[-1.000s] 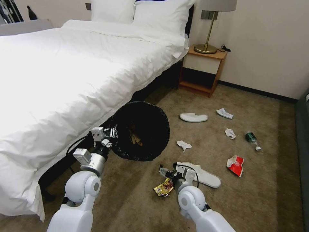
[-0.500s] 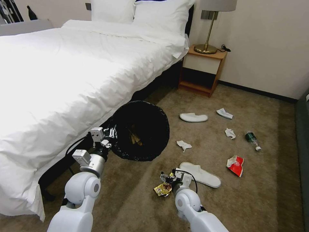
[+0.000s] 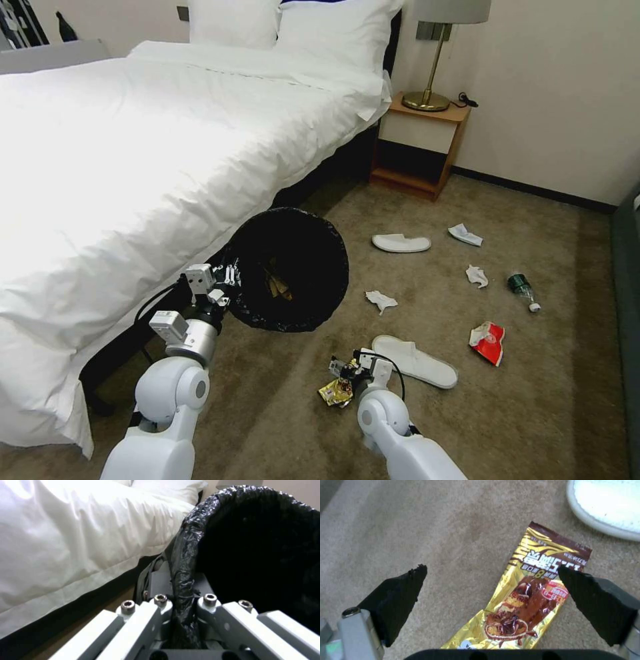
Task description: Pick up the trash bin, then pick up the garbage on the floor and place it into the trash bin.
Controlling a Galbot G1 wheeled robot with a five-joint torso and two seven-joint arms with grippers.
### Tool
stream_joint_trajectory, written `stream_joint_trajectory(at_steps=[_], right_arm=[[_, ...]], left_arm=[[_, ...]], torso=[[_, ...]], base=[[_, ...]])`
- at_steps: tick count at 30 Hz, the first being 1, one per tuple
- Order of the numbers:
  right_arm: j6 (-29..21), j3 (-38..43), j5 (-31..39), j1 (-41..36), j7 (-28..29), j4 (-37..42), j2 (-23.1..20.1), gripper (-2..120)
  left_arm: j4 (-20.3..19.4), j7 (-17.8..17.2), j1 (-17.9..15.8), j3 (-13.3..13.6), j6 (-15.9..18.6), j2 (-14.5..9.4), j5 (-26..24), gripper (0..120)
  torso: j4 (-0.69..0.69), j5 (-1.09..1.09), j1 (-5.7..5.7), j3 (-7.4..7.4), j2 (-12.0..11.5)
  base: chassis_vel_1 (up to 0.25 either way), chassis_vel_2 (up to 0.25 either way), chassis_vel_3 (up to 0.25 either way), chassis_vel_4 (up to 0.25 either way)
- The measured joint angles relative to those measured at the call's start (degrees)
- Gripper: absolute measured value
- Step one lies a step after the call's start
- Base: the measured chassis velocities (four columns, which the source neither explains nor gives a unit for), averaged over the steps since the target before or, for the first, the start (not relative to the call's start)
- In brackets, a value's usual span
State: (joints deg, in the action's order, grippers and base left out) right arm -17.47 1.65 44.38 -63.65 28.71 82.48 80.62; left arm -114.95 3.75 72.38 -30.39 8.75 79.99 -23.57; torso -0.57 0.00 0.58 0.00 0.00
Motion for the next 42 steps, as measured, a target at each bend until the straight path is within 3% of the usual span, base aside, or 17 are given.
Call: stream_joint_trajectory(at_steps=[42], right_arm=[[3.42, 4.14, -7.76, 2.29, -3.81, -14.59, 5.33, 100]], left_arm=[[-0.76, 0.43, 0.99, -0.49, -0.68, 0.5, 0.95, 3]], torso=[[0.0, 0.0, 0.0, 0.0, 0.0]], base=[[0.0, 0.0, 0.0, 0.0]])
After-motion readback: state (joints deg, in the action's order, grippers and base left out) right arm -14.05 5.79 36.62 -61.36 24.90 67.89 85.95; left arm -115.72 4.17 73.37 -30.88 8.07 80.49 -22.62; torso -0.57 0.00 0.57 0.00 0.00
